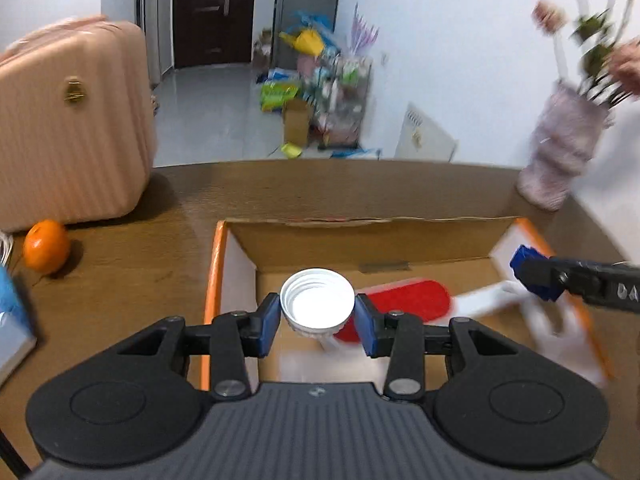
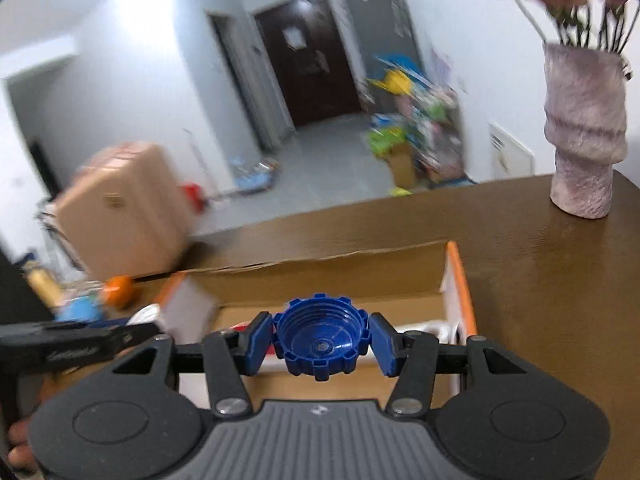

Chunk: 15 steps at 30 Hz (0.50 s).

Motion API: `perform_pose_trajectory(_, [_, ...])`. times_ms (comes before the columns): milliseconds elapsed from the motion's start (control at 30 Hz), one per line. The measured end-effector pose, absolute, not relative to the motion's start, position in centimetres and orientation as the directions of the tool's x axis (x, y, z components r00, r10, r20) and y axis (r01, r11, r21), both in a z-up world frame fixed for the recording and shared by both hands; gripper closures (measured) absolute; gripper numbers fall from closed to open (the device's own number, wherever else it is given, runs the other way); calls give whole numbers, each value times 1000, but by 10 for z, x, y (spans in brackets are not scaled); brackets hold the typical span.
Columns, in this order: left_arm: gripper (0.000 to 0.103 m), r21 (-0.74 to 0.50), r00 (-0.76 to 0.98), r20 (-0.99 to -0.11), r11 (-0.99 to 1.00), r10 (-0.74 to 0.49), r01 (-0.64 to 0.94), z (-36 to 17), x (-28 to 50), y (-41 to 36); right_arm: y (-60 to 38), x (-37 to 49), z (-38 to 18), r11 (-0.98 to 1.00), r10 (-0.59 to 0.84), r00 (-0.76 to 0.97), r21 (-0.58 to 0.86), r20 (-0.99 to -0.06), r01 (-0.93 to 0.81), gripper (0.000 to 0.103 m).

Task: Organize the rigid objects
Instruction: 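Lower both caps into the box and open both tools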

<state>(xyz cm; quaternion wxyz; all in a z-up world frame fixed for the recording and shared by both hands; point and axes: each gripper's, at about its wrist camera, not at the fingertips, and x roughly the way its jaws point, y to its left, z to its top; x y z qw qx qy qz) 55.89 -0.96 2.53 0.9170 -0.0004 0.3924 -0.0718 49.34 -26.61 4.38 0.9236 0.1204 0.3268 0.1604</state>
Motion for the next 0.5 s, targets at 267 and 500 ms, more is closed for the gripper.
perform_pose_trajectory(267, [62, 102, 601, -799, 982, -15, 160, -20, 630, -24, -242, 632, -12, 968, 248, 618, 210, -746, -135, 51])
perform_pose_trajectory(500, [53, 121, 601, -799, 978, -6, 171, -21, 632, -24, -224, 660, -37, 971, 237, 565, 190, -790, -141, 43])
